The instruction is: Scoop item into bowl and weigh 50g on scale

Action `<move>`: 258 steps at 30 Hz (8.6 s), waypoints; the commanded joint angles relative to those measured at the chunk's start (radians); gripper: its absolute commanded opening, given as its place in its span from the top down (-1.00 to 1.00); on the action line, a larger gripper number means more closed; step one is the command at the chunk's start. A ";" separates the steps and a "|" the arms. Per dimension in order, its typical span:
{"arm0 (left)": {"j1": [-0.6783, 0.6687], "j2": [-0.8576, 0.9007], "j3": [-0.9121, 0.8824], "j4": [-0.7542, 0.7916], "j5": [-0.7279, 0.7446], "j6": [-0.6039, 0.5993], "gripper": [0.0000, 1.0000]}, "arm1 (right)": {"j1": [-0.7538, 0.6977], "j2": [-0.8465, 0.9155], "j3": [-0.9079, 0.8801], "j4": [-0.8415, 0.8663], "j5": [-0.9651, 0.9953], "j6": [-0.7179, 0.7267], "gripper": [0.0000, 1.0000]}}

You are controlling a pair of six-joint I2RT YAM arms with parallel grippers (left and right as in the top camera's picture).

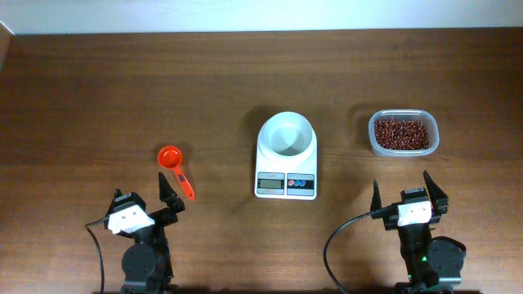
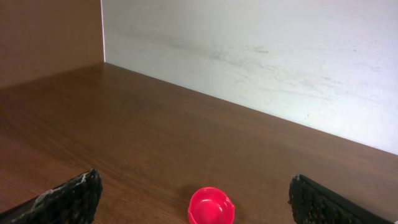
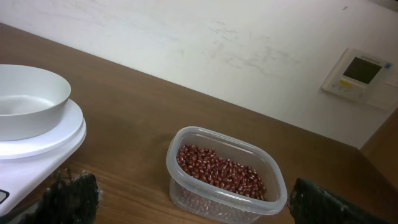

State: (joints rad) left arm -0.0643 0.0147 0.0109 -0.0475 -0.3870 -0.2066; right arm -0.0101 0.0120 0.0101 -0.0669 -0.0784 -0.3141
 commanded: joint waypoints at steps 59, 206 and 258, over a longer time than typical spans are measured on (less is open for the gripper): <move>0.002 -0.008 -0.002 -0.006 -0.021 -0.009 -0.98 | 0.010 0.001 -0.005 -0.006 0.012 0.007 -0.97; 0.002 -0.008 -0.002 -0.006 -0.021 -0.009 -0.97 | 0.010 0.001 -0.005 -0.006 0.012 0.007 -0.97; 0.002 1.332 1.223 -0.559 0.750 0.087 -0.97 | 0.010 0.001 -0.005 -0.006 0.012 0.007 -0.97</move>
State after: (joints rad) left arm -0.0643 1.2972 1.2179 -0.6441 0.3420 -0.1238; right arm -0.0067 0.0158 0.0101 -0.0677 -0.0746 -0.3138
